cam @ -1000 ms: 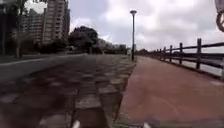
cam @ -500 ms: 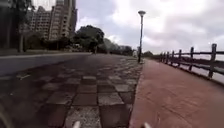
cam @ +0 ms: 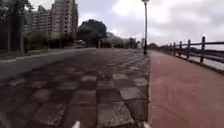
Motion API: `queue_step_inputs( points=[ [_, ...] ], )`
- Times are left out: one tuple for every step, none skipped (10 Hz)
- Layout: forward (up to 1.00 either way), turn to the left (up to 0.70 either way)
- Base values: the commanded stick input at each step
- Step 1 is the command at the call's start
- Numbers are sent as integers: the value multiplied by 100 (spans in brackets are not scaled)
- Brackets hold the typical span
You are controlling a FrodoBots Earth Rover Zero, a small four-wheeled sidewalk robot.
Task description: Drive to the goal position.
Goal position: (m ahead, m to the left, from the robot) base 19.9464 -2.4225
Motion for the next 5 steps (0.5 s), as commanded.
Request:
queue_step_inputs(
  points=[
    [85, 11],
    [85, 8],
    [85, -6],
    [85, -20],
    [85, -23]
  ],
)
